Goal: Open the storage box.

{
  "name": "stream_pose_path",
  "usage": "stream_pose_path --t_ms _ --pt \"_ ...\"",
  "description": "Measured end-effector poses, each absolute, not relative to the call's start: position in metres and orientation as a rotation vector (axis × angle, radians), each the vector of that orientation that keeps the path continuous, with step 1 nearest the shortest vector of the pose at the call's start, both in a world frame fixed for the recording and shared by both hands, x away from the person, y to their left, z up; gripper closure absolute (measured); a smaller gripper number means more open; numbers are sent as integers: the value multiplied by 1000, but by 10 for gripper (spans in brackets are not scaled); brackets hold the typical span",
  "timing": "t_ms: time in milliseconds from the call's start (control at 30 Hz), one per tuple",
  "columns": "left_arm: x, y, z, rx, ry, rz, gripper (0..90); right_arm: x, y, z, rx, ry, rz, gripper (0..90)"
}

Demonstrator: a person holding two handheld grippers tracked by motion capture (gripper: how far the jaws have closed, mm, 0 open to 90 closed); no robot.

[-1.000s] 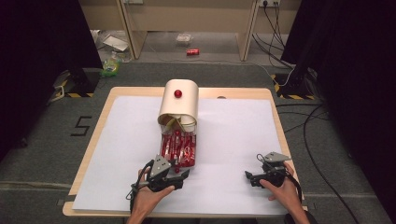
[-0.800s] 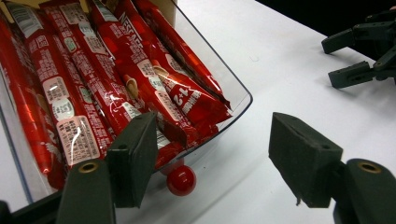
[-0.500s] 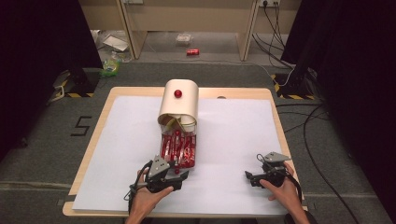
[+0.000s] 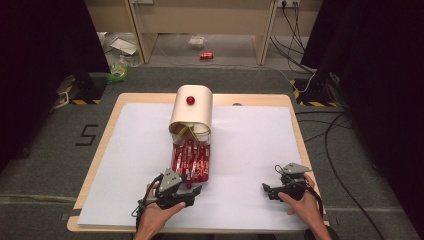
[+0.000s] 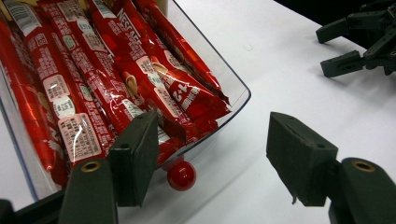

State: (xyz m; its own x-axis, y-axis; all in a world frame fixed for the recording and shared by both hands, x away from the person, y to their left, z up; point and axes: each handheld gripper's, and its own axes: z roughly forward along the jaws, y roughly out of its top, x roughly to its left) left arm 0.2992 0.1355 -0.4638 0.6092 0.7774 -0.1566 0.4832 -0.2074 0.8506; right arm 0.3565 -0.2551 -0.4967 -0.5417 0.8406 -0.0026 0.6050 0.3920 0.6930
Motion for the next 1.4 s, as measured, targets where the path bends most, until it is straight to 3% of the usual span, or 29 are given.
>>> stream_pose_path --t_ms 367,1400 --pt "301 138 -461 1850 1046 376 379 357 -255 -497 1254 2302 925 3" --pt "326 141 -443 1788 1105 466 335 357 -255 -497 1255 2303 924 3"
